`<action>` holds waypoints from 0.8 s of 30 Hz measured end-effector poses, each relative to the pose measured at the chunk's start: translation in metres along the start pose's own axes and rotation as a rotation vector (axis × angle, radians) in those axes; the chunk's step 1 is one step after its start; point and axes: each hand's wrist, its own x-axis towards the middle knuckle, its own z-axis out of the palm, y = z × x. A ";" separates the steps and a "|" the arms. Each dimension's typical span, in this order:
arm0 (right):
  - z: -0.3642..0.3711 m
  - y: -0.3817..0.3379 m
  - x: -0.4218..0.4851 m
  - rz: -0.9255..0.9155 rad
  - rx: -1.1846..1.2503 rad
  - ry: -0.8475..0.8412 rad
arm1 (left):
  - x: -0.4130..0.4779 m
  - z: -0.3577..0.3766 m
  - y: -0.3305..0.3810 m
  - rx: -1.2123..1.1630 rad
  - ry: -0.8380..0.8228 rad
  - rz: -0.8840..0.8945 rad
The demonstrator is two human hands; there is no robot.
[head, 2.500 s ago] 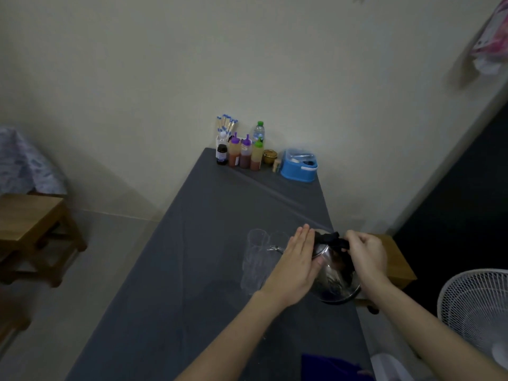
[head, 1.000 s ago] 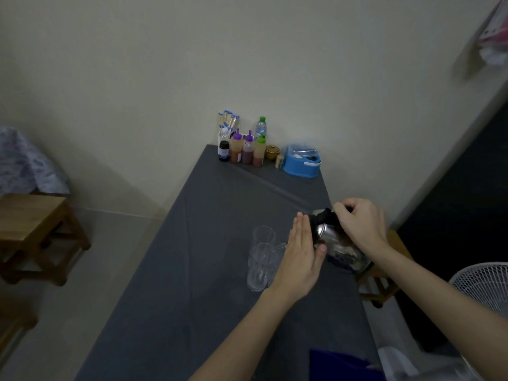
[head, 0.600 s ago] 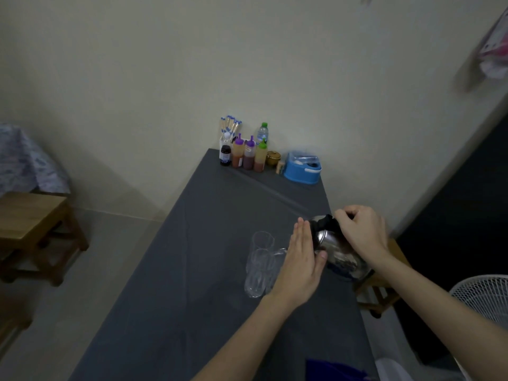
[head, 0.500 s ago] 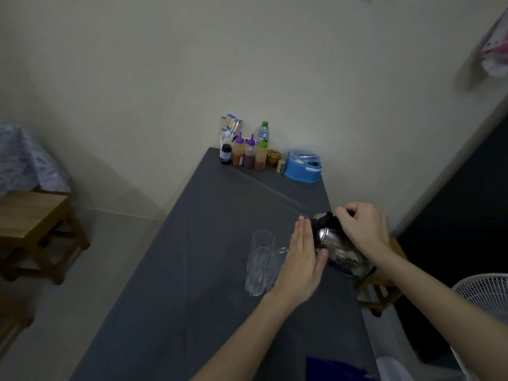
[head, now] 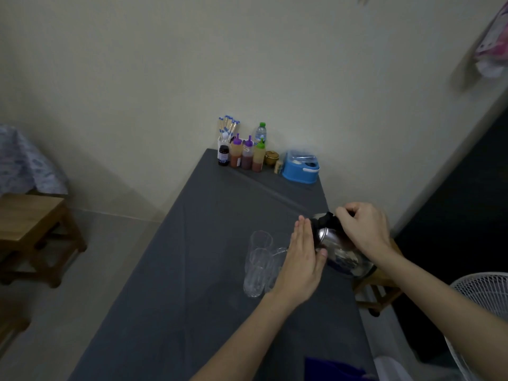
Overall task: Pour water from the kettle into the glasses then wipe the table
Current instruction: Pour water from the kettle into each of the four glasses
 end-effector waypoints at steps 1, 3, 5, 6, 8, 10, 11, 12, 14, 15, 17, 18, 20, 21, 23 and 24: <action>0.000 0.000 -0.001 -0.001 0.011 -0.003 | 0.000 0.000 0.000 0.002 -0.001 0.000; 0.000 0.002 -0.003 0.007 0.025 -0.006 | 0.000 0.002 -0.001 0.001 -0.005 -0.001; 0.000 0.003 -0.005 0.022 0.034 -0.013 | -0.001 0.002 -0.001 0.003 -0.011 -0.001; 0.000 0.004 -0.006 0.029 0.043 -0.016 | -0.002 0.002 -0.001 0.005 -0.013 0.000; 0.001 0.007 -0.009 0.051 0.062 -0.015 | -0.003 0.003 -0.001 0.004 -0.018 0.001; 0.002 0.010 -0.012 0.072 0.081 -0.005 | -0.003 0.003 -0.002 0.005 -0.022 0.001; 0.003 0.011 -0.013 0.084 0.091 -0.004 | -0.003 0.004 -0.002 0.008 -0.023 0.003; 0.003 0.012 -0.014 0.099 0.102 -0.003 | -0.003 0.005 -0.001 0.012 -0.025 0.006; 0.005 0.017 -0.016 0.137 0.123 0.007 | -0.001 0.006 -0.002 0.010 -0.032 0.011; 0.006 0.019 -0.018 0.162 0.137 0.013 | -0.001 0.006 -0.002 0.010 -0.035 0.013; 0.008 0.024 -0.023 0.230 0.186 0.014 | 0.000 0.008 -0.002 0.018 -0.039 0.021; 0.009 0.027 -0.026 0.269 0.214 0.016 | 0.001 0.008 -0.002 0.025 -0.042 0.027; 0.011 0.033 -0.031 0.337 0.260 0.030 | 0.002 0.010 -0.002 0.047 -0.052 0.042; 0.011 0.036 -0.034 0.370 0.288 0.034 | 0.002 0.012 -0.001 0.064 -0.058 0.049; 0.013 0.042 -0.039 0.455 0.371 0.041 | 0.003 0.014 0.000 0.107 -0.070 0.067; 0.014 0.044 -0.042 0.507 0.416 0.046 | 0.004 0.014 0.000 0.135 -0.075 0.081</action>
